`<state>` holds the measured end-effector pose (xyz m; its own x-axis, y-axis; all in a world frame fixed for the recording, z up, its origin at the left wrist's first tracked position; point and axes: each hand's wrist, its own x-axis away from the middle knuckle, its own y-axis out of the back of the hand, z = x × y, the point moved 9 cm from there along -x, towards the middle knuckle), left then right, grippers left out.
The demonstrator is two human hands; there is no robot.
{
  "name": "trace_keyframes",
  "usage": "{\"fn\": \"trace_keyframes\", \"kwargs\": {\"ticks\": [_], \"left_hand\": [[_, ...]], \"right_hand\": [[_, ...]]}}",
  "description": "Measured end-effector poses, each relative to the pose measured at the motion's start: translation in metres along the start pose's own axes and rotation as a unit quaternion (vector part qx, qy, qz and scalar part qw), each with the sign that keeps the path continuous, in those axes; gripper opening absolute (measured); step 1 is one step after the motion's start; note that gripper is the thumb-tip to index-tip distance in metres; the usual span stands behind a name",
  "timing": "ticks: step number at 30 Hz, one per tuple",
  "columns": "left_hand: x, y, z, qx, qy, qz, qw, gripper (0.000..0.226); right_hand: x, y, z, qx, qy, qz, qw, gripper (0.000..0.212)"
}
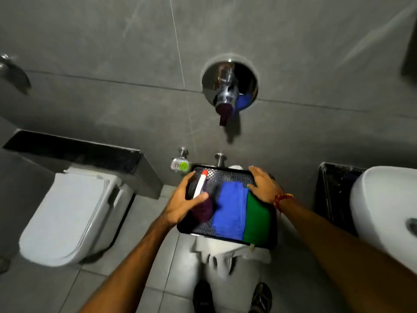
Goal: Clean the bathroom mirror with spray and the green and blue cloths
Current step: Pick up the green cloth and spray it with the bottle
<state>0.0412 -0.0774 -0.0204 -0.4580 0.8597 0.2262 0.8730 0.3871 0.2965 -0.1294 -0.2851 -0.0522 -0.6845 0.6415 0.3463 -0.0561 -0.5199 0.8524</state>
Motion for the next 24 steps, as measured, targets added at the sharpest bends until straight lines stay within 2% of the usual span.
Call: {"fn": "trace_keyframes", "kwargs": {"ticks": [3, 6, 8, 10, 15, 17, 20, 22, 24], "left_hand": [[-0.004, -0.017, 0.024, -0.009, 0.009, 0.004, 1.000, 0.112], [-0.016, -0.028, 0.027, 0.001, -0.019, -0.041, 0.999, 0.093], [-0.025, -0.029, 0.027, 0.010, -0.033, -0.063, 0.997, 0.076], [-0.029, -0.031, 0.031, 0.003, -0.040, -0.076, 0.996, 0.068], [-0.035, -0.030, 0.044, -0.024, -0.058, -0.076, 0.995, 0.062], [-0.034, -0.029, 0.044, -0.033, -0.047, -0.100, 0.993, 0.060], [-0.028, -0.031, 0.042, -0.018, -0.022, -0.130, 0.991, 0.052], [-0.026, -0.037, 0.037, -0.032, -0.020, -0.126, 0.991, 0.053], [-0.022, -0.042, 0.029, -0.056, -0.037, -0.116, 0.991, 0.055]], "right_hand": [[-0.013, -0.045, -0.024, 0.014, -0.058, 0.104, 0.993, 0.080], [-0.019, -0.064, -0.033, 0.025, -0.094, 0.132, 0.986, 0.087], [-0.027, -0.069, -0.036, 0.059, -0.091, 0.126, 0.986, 0.085], [-0.034, -0.071, -0.044, 0.082, -0.089, 0.130, 0.984, 0.083], [-0.038, -0.069, -0.063, 0.075, -0.072, 0.154, 0.983, 0.072], [-0.033, -0.066, -0.071, 0.070, -0.069, 0.169, 0.981, 0.066], [-0.030, -0.060, -0.080, -0.014, -0.082, 0.176, 0.981, 0.034], [-0.025, -0.053, -0.086, -0.090, -0.111, 0.165, 0.976, 0.046], [-0.017, -0.045, -0.095, -0.111, -0.164, 0.156, 0.968, 0.070]]}}
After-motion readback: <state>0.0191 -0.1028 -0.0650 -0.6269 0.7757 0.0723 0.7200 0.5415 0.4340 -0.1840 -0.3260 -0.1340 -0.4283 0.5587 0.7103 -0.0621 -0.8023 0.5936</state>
